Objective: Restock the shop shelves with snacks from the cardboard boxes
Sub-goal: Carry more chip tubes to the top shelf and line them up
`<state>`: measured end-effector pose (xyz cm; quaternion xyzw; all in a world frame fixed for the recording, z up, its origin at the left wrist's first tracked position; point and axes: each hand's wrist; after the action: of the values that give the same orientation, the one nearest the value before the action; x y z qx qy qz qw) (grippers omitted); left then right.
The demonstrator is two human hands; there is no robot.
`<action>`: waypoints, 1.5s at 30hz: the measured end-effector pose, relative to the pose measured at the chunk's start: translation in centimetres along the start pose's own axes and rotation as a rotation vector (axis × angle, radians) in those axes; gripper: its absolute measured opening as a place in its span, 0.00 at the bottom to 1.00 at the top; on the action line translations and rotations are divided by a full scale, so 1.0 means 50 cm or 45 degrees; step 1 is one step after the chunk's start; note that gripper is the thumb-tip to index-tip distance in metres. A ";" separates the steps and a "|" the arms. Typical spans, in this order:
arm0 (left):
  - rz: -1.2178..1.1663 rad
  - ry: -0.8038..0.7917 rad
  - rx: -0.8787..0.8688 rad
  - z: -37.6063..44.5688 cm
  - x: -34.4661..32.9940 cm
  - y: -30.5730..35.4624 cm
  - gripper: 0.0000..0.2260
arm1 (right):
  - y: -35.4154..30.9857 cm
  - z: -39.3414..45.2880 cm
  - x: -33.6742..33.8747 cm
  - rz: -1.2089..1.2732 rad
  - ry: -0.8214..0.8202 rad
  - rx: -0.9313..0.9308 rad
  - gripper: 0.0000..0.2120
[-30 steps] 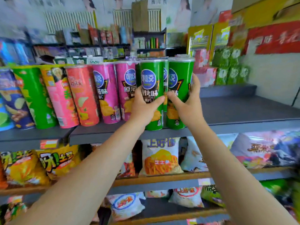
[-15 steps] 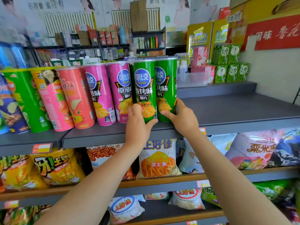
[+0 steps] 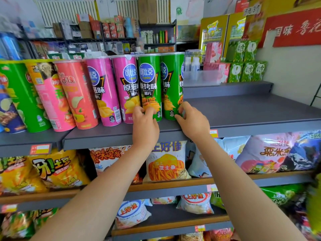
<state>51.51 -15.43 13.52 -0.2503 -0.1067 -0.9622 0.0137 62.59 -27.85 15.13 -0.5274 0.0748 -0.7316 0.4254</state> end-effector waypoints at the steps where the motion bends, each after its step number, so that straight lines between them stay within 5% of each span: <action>1: 0.004 -0.016 0.003 0.000 0.001 -0.001 0.12 | 0.000 -0.001 0.000 -0.001 0.003 0.005 0.09; 6: -0.071 -0.106 0.014 0.000 0.005 -0.005 0.13 | -0.004 -0.014 0.005 0.029 0.005 -0.009 0.09; 12: -0.606 0.182 0.146 -0.100 0.129 -0.001 0.05 | -0.024 -0.105 0.036 0.953 -0.022 -0.094 0.07; 16: -0.554 -0.215 0.458 -0.329 0.194 -0.116 0.03 | -0.091 -0.253 -0.057 1.100 -0.347 0.009 0.07; 22: -0.252 -0.655 1.024 -0.710 0.315 -0.314 0.08 | -0.132 -0.531 -0.393 0.689 -1.118 -0.141 0.07; 26: -0.016 -0.919 1.209 -0.942 0.391 -0.421 0.07 | -0.123 -0.741 -0.596 0.335 -1.435 -0.310 0.08; 29: 0.219 -0.972 1.254 -1.070 0.426 -0.485 0.21 | -0.128 -0.865 -0.711 0.131 -1.693 -0.399 0.04; 33: 0.238 -1.079 1.380 -1.173 0.442 -0.565 0.37 | -0.141 -0.969 -0.839 -0.079 -1.813 -0.475 0.06; 36: 0.136 -1.184 1.510 -1.208 0.429 -0.585 0.32 | -0.140 -1.007 -0.927 -0.247 -1.810 -0.563 0.13; 40: 0.218 -1.143 1.385 -1.213 0.421 -0.584 0.21 | -0.104 -1.025 -1.029 -0.464 -1.629 -0.651 0.24; 45: 0.216 -1.093 1.375 -1.228 0.422 -0.594 0.23 | -0.033 -1.055 -1.076 -0.862 -1.709 -0.455 0.32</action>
<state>1.30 1.12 -34.43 -0.5743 -0.5464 -0.5859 0.1682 22.04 -6.97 -44.88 -0.9128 -0.2478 -0.3222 0.0411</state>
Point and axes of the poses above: each hand's wrist, its own z-axis towards the middle knuckle, its own x-axis out of the back of the hand, y = z × x, and after that the axes turned 15 degrees about -x, right-handed
